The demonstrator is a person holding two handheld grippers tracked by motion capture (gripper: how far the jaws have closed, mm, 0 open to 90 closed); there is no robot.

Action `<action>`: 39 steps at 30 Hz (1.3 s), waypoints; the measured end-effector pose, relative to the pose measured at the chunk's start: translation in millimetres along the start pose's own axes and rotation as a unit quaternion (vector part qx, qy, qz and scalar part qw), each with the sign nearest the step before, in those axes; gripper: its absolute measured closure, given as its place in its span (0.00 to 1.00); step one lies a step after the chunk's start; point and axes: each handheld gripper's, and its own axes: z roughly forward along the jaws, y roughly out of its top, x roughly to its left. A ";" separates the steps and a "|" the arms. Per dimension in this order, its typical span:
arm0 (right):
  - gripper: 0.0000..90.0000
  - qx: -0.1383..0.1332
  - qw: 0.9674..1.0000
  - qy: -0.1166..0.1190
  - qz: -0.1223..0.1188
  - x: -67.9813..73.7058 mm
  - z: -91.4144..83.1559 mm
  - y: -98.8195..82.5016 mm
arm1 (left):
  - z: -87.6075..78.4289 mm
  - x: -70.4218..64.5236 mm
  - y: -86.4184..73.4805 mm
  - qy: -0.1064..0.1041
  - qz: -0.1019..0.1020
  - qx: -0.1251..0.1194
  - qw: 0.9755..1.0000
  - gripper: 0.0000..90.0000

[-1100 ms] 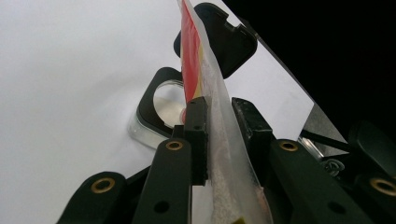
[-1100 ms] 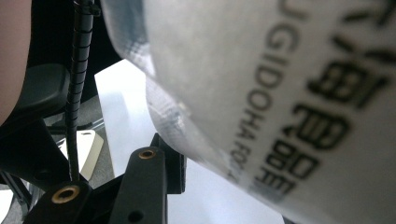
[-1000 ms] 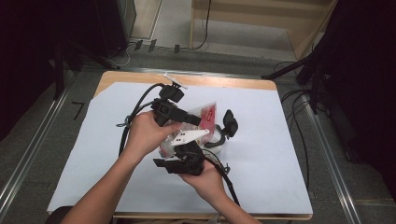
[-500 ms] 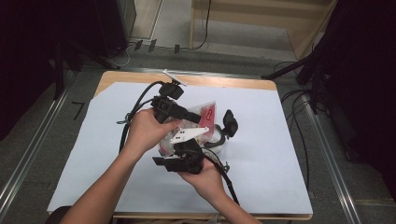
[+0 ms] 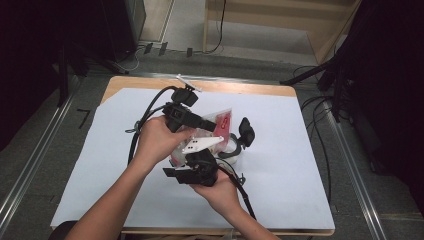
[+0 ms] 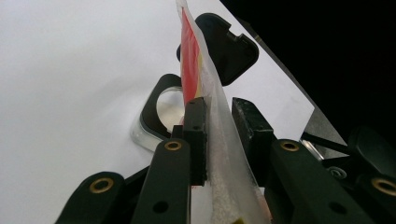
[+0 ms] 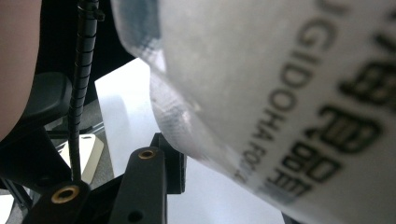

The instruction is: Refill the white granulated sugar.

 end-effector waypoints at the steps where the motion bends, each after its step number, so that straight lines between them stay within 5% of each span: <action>1: 0.71 0.000 1.000 0.000 0.000 0.1 -0.1 0.0 | 0.0 0.0 0.0 0.000 0.000 0.000 1.000 0.85; 39: 0.71 0.006 1.000 -0.006 -0.004 -0.9 0.9 -2.7 | 2.5 -2.9 -3.7 0.009 0.006 -0.011 1.000 0.86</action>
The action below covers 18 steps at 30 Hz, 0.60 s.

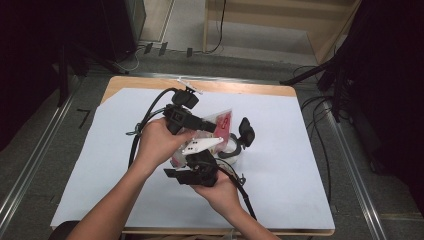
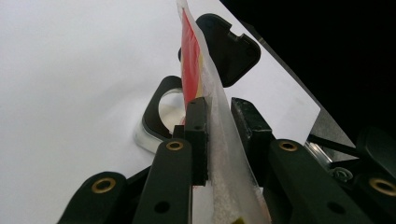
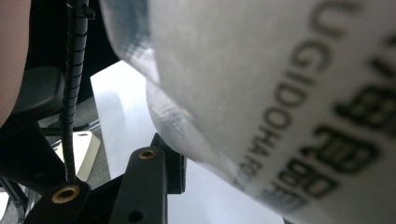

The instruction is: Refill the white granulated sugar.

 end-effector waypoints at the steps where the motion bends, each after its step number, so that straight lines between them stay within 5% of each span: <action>1: 0.71 0.000 1.000 0.000 0.001 -0.1 -0.1 0.1 | 0.1 0.8 0.2 -0.002 -0.001 0.001 1.000 0.86; 18: 0.71 -0.003 1.000 0.001 -0.001 -0.1 -0.8 2.6 | -0.6 2.8 3.1 -0.008 -0.004 -0.002 1.000 0.86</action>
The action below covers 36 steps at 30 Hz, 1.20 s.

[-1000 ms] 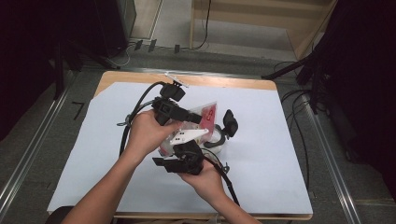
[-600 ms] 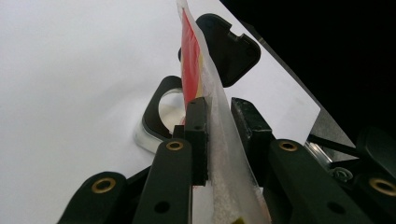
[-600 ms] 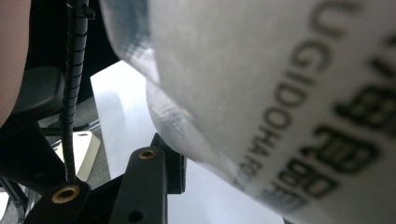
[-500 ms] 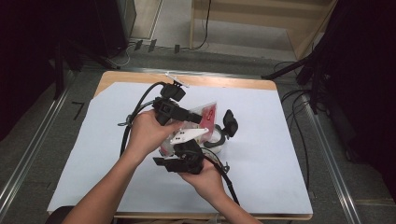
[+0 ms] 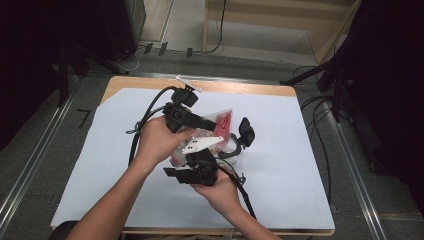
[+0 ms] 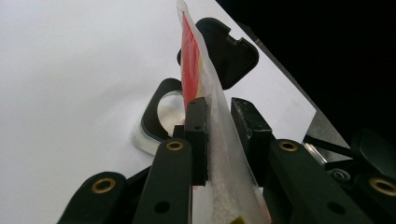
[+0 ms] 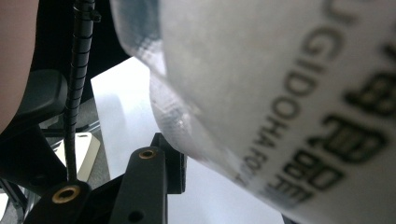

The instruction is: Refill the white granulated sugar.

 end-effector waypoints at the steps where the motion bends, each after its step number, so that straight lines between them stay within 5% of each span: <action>1: 0.71 -0.001 1.000 0.000 0.001 -0.7 0.1 0.0 | 0.7 0.0 1.1 0.001 0.002 0.003 1.000 0.86; 14: 0.70 -0.007 1.000 -0.009 -0.009 -1.1 0.7 0.1 | 2.3 0.1 6.8 0.002 0.007 0.010 1.000 0.87; 27: 0.71 -0.011 1.000 -0.006 0.019 -1.0 -3.3 4.6 | 1.5 -4.0 11.1 0.008 0.014 0.006 1.000 0.87; 36: 0.71 -0.010 1.000 -0.006 0.019 -2.9 -2.6 6.5 | 3.6 0.9 14.6 0.003 0.001 0.012 1.000 0.88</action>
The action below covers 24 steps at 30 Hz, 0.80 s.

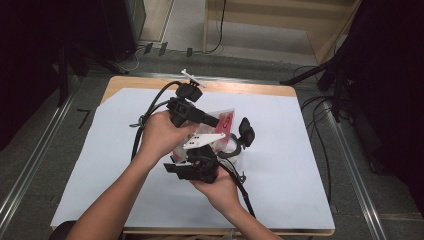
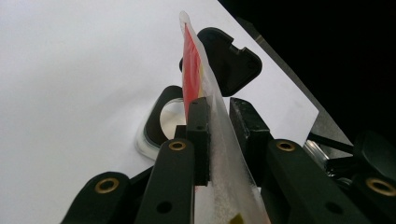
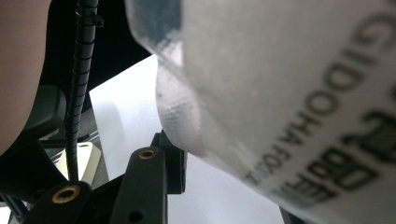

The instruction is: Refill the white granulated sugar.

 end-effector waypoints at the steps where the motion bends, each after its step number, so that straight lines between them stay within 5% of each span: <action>1: 0.71 0.001 1.000 -0.001 0.000 -0.2 0.1 0.2 | 0.5 0.6 0.7 -0.001 0.000 0.003 1.000 0.88; 24: 0.72 0.005 1.000 -0.010 -0.015 -0.2 -0.1 -1.0 | 1.5 -2.5 0.4 0.002 0.010 0.001 1.000 0.87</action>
